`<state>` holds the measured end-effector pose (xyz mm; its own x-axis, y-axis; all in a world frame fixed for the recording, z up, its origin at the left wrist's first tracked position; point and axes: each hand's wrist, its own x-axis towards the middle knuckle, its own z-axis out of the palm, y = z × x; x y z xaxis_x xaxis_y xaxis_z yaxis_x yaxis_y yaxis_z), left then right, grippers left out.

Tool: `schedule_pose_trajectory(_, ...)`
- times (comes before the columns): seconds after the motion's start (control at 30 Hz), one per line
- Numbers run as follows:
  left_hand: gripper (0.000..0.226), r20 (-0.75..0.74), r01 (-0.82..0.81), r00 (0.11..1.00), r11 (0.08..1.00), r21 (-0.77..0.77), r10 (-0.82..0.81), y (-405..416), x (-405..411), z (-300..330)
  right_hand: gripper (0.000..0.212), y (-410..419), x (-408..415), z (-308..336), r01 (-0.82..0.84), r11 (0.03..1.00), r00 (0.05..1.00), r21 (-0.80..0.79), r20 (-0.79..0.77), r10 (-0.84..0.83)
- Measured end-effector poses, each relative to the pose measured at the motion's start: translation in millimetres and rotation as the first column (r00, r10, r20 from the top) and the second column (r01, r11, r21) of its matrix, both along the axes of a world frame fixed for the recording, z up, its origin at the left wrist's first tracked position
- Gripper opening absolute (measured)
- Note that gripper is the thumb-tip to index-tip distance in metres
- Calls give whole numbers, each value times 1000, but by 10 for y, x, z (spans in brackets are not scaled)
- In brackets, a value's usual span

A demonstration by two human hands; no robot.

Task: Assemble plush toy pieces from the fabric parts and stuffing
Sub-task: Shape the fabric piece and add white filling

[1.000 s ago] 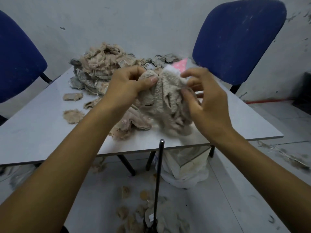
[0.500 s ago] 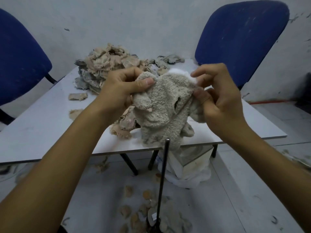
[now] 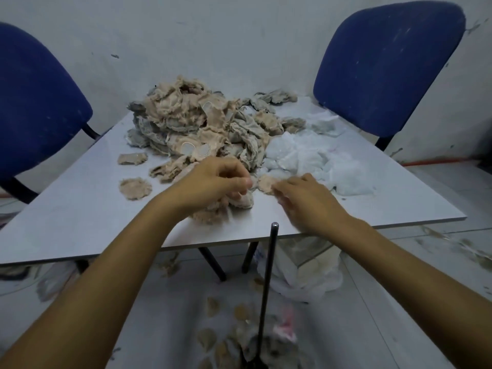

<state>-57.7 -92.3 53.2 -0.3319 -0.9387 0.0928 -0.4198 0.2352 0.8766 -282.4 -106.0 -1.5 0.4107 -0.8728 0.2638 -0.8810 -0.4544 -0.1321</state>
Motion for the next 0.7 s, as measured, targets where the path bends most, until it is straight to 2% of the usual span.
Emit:
schedule_pose_trajectory(0.07, 8, 19, -28, 999, 999, -30, 28, -9, -74, -68, 20, 6, 27, -39, 25, 998, 994, -62, 108, -18)
schedule_pose_trajectory(0.17, 7, 122, -67, 989, 983, -169, 89, -15, -228, -183, 26, 50, -4, 18, -8, 999, 948, -49, 317, 23)
schedule_pose_trajectory(0.33, 26, 228, 7, 971, 946, -325, 71, 12, -425, -217, 30, 211, -32, 124, -157, 975, 877, -156, 431, 210)
schedule_pose_trajectory(0.47, 13, 83, -41, 994, 953, -301, 69, 15, -467, -194, 27, 247, -27, 147, -168, 980, 799, -105, 568, 198)
schedule_pose_trajectory(0.57, 9, -1, -115, 993, 958, -263, 119, 2, -478, -190, 33, 252, -14, 123, -129, 990, 777, -52, 615, 133)
schedule_pose_trajectory(0.63, 6, -66, -159, 987, 964, -212, 148, -2, -455, -184, 39, 258, -5, 112, -119, 993, 756, 26, 650, 73)
schedule_pose_trajectory(0.7, 6, -173, -163, 975, 979, -121, 141, 11, -435, -179, 34, 253, -22, 115, -144, 983, 746, 116, 665, 31)
